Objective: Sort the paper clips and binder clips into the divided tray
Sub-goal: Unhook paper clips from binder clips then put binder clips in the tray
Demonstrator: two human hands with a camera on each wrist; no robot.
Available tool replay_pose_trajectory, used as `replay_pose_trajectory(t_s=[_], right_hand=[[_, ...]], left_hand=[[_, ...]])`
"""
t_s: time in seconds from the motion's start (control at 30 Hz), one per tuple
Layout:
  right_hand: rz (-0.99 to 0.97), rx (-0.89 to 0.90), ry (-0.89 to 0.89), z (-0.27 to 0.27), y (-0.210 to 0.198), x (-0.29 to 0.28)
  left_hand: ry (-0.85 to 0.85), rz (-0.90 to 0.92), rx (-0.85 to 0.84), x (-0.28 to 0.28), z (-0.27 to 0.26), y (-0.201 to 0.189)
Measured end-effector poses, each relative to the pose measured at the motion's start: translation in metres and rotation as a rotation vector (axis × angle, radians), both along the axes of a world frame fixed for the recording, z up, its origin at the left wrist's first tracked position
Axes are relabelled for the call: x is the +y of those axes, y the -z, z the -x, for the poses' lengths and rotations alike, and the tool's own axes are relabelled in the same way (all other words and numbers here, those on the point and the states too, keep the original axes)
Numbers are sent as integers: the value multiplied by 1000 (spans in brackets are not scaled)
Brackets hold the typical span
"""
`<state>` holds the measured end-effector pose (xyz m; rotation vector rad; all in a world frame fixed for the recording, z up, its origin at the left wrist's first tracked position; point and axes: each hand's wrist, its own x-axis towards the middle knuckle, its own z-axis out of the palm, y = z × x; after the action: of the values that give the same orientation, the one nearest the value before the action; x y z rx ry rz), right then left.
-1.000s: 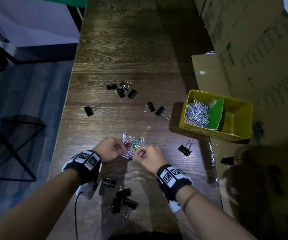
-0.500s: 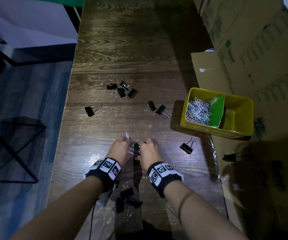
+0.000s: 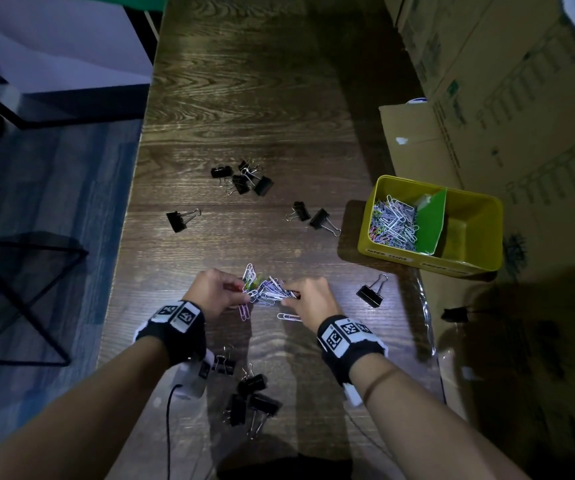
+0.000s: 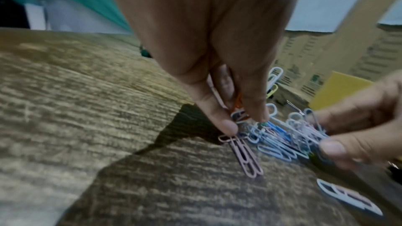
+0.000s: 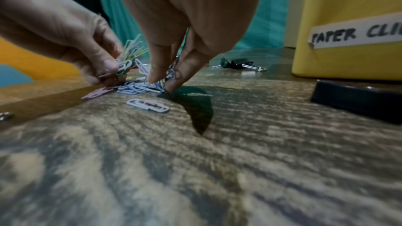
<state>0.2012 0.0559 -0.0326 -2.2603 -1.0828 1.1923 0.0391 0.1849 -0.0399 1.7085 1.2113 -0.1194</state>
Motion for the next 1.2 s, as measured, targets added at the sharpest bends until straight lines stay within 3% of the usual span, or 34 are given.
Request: replay_pose_trajectory(t_s=[0.13, 0.33, 0.6, 0.83, 1.03, 1.2], right_hand=[[-35, 60, 122, -6, 5, -2], [-168, 151, 204, -13, 0, -8], [-438, 299, 451, -35, -39, -27], [-743, 332, 590, -66, -84, -47], [-873, 254, 690, -105, -105, -63], [-894, 207, 769, -140, -110, -68]], left_hand=[[-150, 198, -164, 1, 1, -9], [-271, 374, -267, 6, 1, -19], [-145, 410, -299, 16, -31, -49], [34, 397, -411, 10, -122, -95], [222, 186, -399, -12, -216, -113], [616, -352, -172, -29, -272, -104]])
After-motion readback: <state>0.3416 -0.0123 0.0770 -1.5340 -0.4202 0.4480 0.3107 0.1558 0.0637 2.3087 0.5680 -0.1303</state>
